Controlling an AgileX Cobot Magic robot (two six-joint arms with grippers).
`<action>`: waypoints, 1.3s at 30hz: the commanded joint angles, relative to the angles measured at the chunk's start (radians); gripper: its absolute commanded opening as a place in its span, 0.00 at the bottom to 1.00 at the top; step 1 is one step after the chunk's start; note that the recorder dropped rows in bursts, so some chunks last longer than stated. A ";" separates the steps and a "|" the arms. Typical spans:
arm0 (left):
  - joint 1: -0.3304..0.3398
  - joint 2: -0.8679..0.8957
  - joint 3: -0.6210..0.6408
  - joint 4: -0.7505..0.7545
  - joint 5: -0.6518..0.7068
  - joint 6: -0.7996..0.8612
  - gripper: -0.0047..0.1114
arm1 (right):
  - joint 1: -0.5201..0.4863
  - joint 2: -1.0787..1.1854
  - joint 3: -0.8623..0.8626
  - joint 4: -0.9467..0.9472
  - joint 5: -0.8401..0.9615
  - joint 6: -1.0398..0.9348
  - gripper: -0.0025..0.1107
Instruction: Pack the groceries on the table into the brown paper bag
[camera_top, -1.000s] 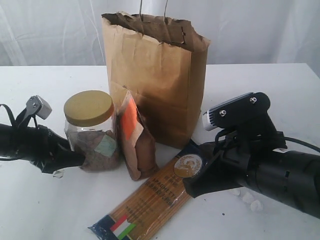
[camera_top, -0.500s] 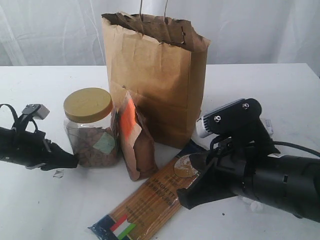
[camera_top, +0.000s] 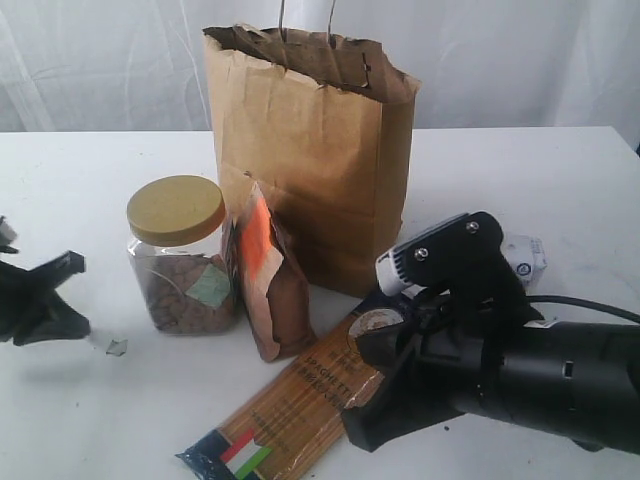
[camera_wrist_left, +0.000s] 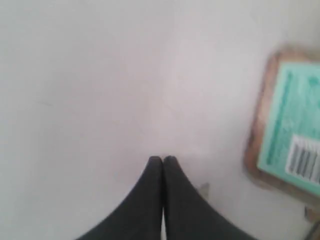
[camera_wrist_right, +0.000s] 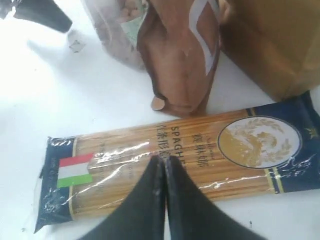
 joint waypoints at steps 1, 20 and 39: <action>0.160 -0.075 0.007 -0.072 -0.251 -0.158 0.04 | 0.001 -0.007 0.004 0.000 0.030 0.007 0.02; 0.374 -0.133 -0.443 2.144 -1.042 -1.496 0.04 | 0.001 -0.007 0.004 0.003 0.147 0.057 0.02; 0.305 -0.054 -0.202 2.790 -1.585 -1.679 0.94 | 0.001 -0.007 0.004 0.011 0.093 0.057 0.02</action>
